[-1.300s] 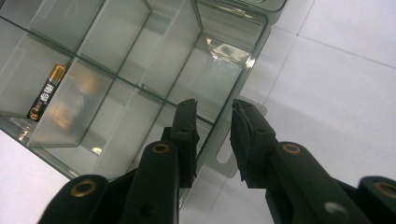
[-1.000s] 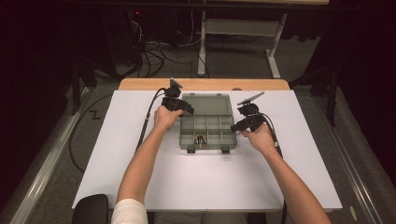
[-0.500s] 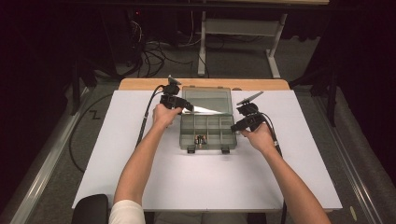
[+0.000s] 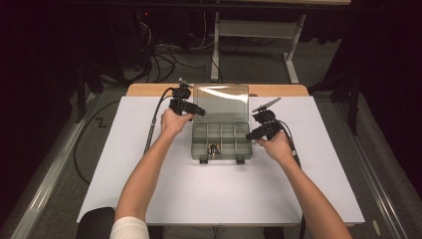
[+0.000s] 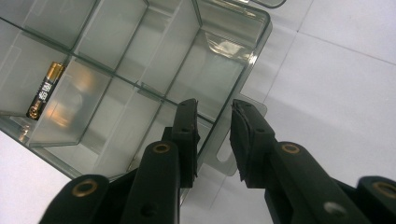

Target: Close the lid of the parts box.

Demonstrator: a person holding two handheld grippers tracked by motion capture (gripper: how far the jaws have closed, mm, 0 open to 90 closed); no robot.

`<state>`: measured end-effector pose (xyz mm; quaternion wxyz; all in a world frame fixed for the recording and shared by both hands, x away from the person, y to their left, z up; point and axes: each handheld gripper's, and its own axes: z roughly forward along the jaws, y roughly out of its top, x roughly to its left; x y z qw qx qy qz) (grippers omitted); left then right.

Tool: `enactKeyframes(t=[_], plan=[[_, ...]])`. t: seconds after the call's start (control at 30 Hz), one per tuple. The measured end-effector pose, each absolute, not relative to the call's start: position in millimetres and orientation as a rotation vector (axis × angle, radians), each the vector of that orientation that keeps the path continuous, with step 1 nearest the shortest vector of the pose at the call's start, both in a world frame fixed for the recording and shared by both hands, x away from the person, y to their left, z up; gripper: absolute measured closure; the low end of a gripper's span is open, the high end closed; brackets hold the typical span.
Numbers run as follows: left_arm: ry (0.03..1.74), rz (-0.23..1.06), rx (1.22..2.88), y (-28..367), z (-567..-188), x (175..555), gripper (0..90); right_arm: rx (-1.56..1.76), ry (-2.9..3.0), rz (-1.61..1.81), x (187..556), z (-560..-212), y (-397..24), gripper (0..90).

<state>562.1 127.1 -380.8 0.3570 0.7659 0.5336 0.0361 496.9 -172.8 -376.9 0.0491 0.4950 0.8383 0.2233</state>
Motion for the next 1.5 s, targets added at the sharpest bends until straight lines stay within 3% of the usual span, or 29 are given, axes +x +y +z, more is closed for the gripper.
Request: enactKeyframes(t=[0.6,1.5], plan=[[1.305,0.185,2.030,126,-371,547,53.1,1.508,2.553,0.683,497,-377,-173,73.9],[1.237,0.221,2.085,130,-367,531,61.5,1.514,2.544,0.687,495,-377,-173,73.9]])
